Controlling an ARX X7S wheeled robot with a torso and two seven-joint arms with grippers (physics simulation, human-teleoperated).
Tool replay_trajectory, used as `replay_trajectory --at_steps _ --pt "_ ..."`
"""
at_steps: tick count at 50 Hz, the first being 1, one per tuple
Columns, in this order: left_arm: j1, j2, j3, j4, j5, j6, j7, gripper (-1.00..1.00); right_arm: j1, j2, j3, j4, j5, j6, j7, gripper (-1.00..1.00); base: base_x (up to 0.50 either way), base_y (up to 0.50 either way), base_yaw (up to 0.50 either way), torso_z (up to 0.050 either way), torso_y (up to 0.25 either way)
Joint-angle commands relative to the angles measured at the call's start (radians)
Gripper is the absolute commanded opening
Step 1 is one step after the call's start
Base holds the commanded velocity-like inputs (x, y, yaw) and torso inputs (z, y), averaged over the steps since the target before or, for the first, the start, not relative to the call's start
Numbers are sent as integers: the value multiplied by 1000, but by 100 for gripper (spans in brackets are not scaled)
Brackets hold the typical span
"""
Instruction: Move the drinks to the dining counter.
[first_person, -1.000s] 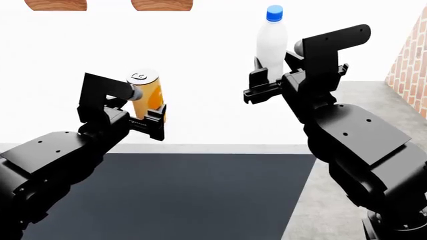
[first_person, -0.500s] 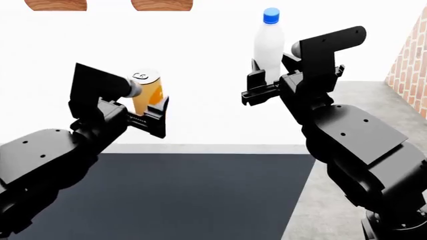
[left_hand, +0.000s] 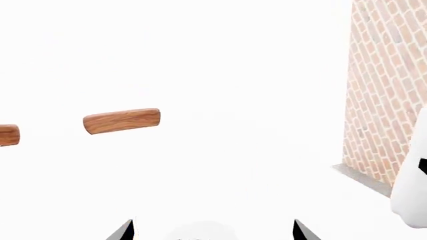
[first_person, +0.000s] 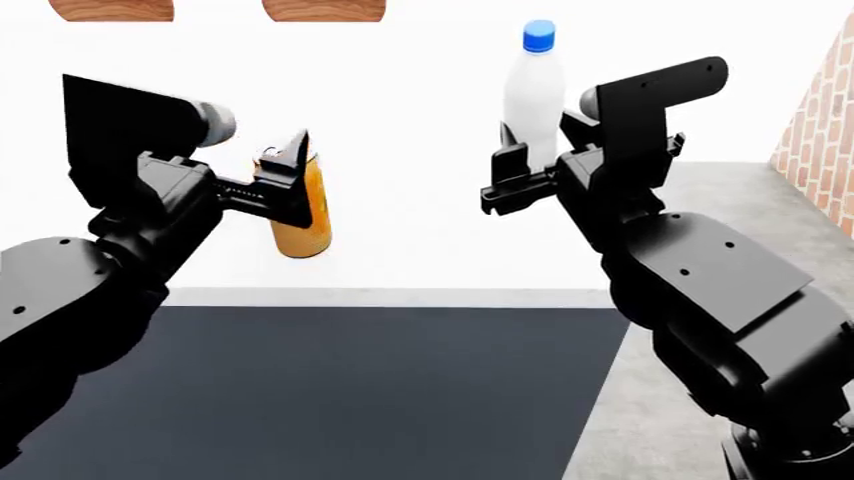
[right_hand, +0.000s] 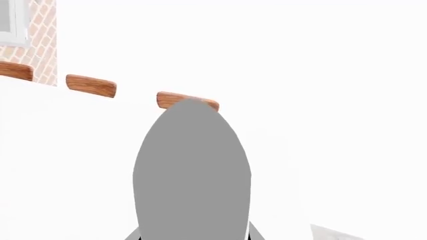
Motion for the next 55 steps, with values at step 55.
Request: replay_trajectory --at_steps 55 --pt "-38 -73 -179 308 -296 -27 -241 100 -58 -18 -35 111 27 -69 -137 -100 0 0 0 0 0"
